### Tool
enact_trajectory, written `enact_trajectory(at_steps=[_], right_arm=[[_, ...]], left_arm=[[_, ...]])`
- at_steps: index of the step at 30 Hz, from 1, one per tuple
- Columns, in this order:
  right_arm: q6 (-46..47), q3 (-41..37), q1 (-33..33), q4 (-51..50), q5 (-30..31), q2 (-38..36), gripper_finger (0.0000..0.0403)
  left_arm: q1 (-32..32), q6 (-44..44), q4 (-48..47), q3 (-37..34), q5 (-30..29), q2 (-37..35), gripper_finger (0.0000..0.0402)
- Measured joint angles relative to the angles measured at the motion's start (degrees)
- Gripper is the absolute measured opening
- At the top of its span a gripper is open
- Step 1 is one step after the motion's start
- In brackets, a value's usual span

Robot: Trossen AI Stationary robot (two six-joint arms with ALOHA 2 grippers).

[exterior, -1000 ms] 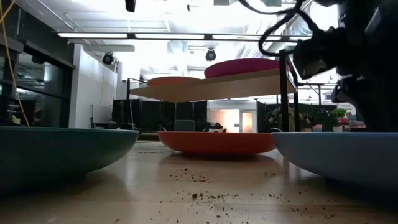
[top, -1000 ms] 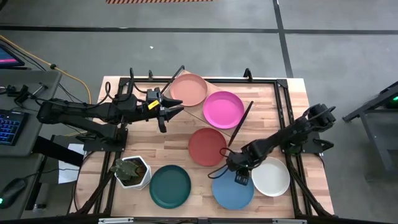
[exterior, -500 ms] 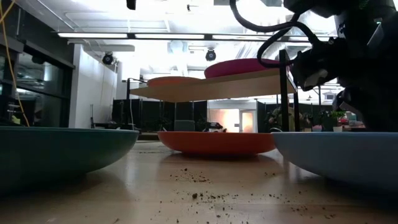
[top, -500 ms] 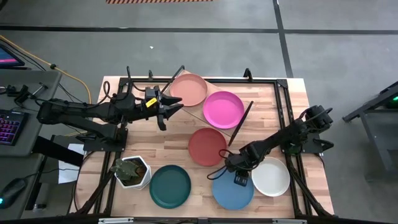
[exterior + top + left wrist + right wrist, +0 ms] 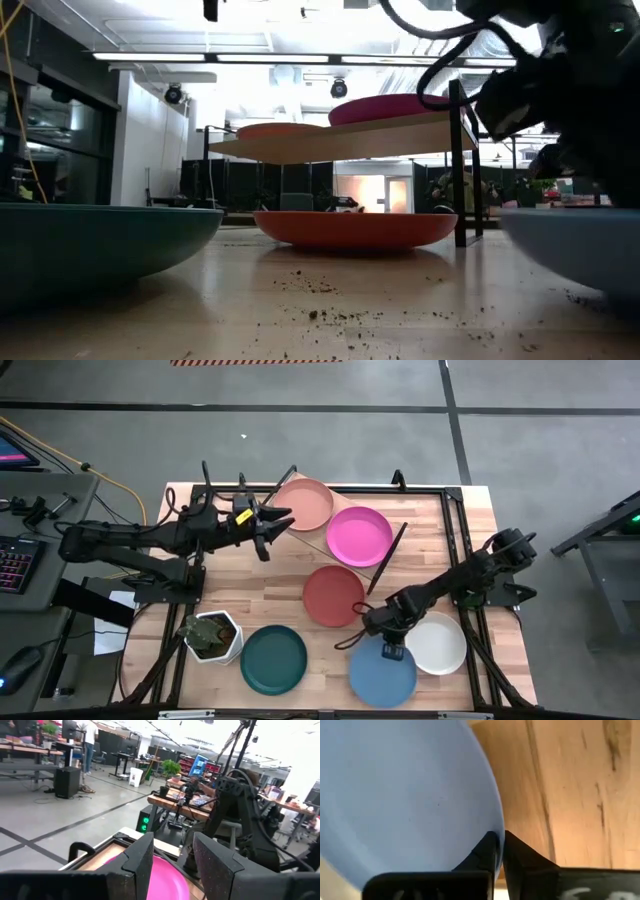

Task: Place and stack plates onto a shelf
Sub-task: Stack the blue plate on top of the pink plate on the shelf

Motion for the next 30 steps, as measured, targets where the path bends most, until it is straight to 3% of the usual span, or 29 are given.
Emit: enact_trajectory(at_steps=[8, 20, 24, 30], right_arm=[[-5.5, 0.0, -1.8, -2.6, -0.7, -7.1, 0.0], [-10.1, 0.0, -5.6, -8.3, -0.2, -26.3, 0.0], [-9.5, 0.0, -7.3, -4.8, 5.2, -31.5, 0.0], [-3.7, 0.0, -14.2, 8.8, 9.7, -35.2, 0.0]], left_arm=[[1.5, 0.0, 0.5, 0.0, 0.2, 0.0, 0.0131], [2.0, 0.0, 1.1, 0.0, 0.2, 0.0, 0.0131], [2.1, 0.0, 1.1, 0.0, -0.2, 0.0, 0.0131], [2.1, 0.0, 1.1, 0.0, -0.3, 0.0, 0.0131]])
